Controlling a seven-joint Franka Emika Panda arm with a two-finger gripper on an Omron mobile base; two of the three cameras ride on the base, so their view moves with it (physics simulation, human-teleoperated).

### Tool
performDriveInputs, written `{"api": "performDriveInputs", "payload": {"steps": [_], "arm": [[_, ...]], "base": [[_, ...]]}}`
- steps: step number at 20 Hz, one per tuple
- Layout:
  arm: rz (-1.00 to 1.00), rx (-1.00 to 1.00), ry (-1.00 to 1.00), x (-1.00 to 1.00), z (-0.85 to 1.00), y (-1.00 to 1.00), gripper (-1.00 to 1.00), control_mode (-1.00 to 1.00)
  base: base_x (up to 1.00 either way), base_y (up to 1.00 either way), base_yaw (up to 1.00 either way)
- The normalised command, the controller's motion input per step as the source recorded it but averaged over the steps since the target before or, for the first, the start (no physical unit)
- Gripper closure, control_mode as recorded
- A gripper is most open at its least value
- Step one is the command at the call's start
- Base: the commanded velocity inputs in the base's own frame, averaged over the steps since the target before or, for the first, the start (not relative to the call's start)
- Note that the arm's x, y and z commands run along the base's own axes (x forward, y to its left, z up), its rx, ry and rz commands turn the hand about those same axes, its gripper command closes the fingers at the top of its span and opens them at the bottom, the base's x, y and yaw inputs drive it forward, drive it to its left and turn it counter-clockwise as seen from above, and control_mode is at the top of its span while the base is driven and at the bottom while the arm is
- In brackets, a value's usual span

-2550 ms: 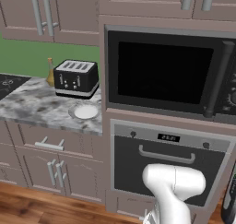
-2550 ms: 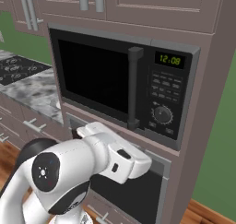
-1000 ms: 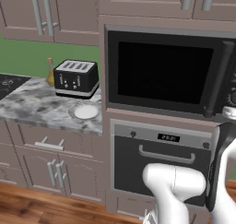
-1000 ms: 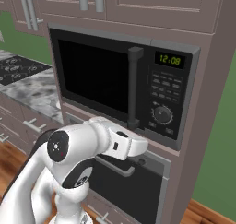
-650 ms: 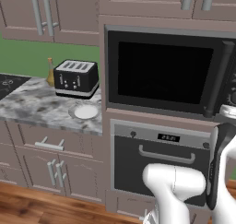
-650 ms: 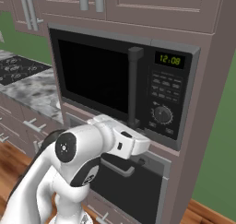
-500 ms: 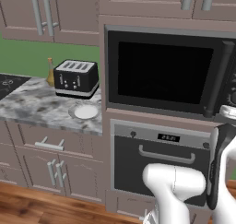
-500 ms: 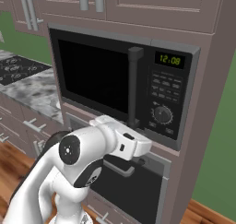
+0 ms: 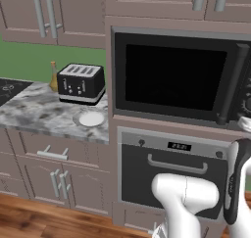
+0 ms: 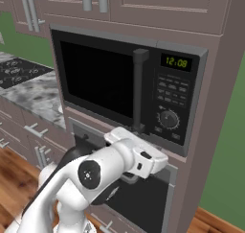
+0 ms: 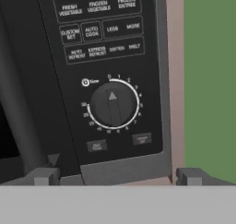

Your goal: Pick the squash from the counter and place it in the microwave. Then turn on the microwave.

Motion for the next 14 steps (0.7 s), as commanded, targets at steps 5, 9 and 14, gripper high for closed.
{"api": "performDriveInputs", "payload": {"steps": [5, 9, 14], "arm": [[0.00, -0.02, -0.10, 0.01, -0.33, -0.12, -1.00, -1.00], [0.00, -0.01, -0.09, 0.07, -0.16, 0.00, -1.00, -1.00], [0.00, 0.00, -0.10, 0.15, -0.12, -0.02, -1.00, -1.00]], "base": [[0.00, 0.00, 0.00], [0.00, 0.00, 0.00], [0.00, 0.00, 0.00]]}}
